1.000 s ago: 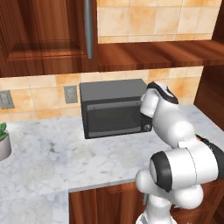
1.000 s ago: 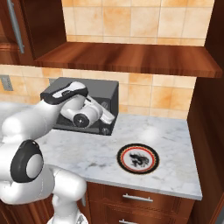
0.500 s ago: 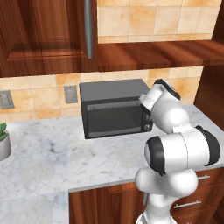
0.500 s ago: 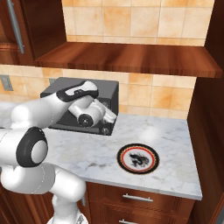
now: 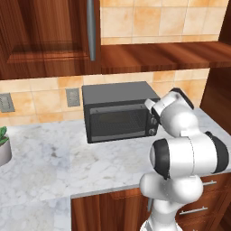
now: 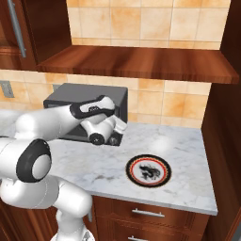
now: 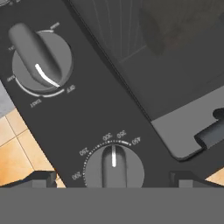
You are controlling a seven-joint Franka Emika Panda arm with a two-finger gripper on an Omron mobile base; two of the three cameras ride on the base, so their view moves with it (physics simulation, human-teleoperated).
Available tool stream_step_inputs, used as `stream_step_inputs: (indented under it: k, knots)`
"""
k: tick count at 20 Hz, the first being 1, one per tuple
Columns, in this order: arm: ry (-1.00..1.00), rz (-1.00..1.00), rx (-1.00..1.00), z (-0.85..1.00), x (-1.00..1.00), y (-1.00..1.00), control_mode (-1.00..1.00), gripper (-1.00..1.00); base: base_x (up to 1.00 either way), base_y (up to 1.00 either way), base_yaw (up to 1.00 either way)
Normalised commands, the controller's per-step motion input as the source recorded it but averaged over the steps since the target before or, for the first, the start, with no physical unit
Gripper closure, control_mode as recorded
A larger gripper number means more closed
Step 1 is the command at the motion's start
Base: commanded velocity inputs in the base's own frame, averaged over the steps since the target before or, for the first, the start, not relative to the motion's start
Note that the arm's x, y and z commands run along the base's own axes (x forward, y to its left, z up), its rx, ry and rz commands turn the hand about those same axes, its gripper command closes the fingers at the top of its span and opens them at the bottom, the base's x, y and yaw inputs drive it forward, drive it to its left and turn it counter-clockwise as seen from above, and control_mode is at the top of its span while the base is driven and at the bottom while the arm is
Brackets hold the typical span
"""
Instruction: Pull the toaster oven rack outwards. Pick up the baguette from the plate and place it on the toaster oven rack. Close the toaster oven door fully and set the temperature to the lowest setting.
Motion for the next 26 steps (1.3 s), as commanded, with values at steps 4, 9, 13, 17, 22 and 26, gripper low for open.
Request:
stream_step_inputs:
  k: [4,9,13,17,22,26]
  knots:
    - [-0.06,0.00,0.00,-0.14,0.38,0.15,-1.00,1.00,0.00,0.00,0.00]
    - [-0.22,0.03,0.00,-0.01,0.22,0.11,-1.00,1.00,0.00,0.00,0.00]
    - [-0.30,0.03,-0.06,0.00,0.10,0.14,-1.00,1.00,0.00,0.00,0.00]
    - [-0.30,0.00,-0.13,0.00,0.00,0.24,-1.00,1.00,0.00,0.00,0.00]
    - [-0.28,0.02,-0.16,0.00,0.00,0.06,-1.00,1.00,0.00,0.00,0.00]
    - [-0.27,0.10,-0.16,0.00,0.01,0.00,-1.00,1.00,0.00,0.00,0.00]
